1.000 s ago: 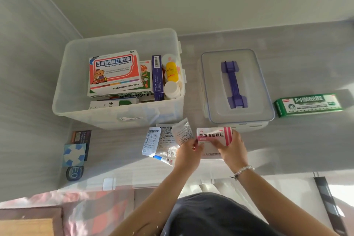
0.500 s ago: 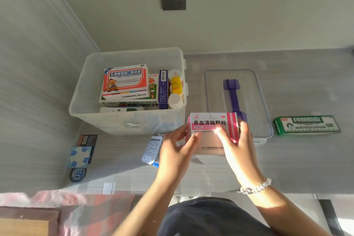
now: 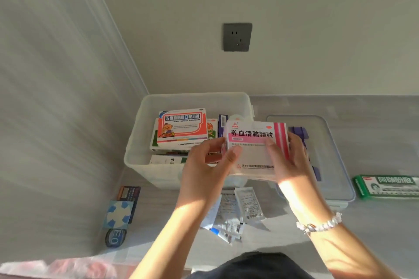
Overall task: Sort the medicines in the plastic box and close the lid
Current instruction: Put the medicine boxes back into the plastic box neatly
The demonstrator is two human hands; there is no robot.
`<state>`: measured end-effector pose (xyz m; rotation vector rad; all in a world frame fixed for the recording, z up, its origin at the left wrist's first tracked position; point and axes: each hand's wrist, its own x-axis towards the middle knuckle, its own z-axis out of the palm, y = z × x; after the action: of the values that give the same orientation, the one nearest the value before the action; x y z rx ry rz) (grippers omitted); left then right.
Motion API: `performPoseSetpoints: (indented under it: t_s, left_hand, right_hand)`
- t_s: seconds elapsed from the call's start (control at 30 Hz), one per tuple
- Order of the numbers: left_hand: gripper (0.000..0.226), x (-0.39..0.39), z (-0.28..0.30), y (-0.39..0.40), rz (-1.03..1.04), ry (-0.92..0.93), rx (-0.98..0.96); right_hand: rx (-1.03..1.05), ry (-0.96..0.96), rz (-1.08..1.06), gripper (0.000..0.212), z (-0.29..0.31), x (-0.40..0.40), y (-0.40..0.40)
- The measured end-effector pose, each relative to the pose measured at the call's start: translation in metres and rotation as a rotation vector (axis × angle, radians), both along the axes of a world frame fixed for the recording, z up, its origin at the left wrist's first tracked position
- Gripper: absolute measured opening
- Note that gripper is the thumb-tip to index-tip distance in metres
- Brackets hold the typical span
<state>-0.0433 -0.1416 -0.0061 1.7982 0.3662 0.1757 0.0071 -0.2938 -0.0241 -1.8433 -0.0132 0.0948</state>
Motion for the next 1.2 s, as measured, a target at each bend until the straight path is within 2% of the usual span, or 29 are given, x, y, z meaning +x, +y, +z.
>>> performPoseSetpoints:
  t_s: [0.1,0.2,0.37,0.53,0.7,0.97,1.2]
  left_hand:
    - [0.033,0.011,0.0,0.038,-0.047,0.029,0.005]
    - [0.041,0.025,-0.005,0.077,-0.123,0.101,0.023]
    - [0.027,0.05,-0.024,0.129,-0.194,0.24,-0.015]
    - [0.025,0.069,-0.041,0.155,-0.151,0.294,0.043]
    - [0.021,0.082,-0.045,0.163,-0.015,0.275,0.012]
    - [0.014,0.088,-0.052,0.163,0.053,0.308,-0.067]
    - [0.019,0.091,-0.05,0.165,0.012,0.293,-0.057]
  right_hand:
    - [-0.087,-0.003,0.02,0.047,0.0,0.009,0.032]
    - [-0.131,0.036,0.039,0.051,-0.005,0.018,0.067]
    - [-0.169,0.152,0.065,0.036,-0.025,0.043,0.114]
    - [-0.153,0.244,0.13,0.028,-0.042,0.067,0.149]
    - [-0.229,0.185,0.194,0.031,-0.045,0.086,0.172]
    - [-0.234,0.124,0.229,0.042,-0.048,0.091,0.182]
    - [-0.23,0.069,0.183,0.043,-0.051,0.097,0.181]
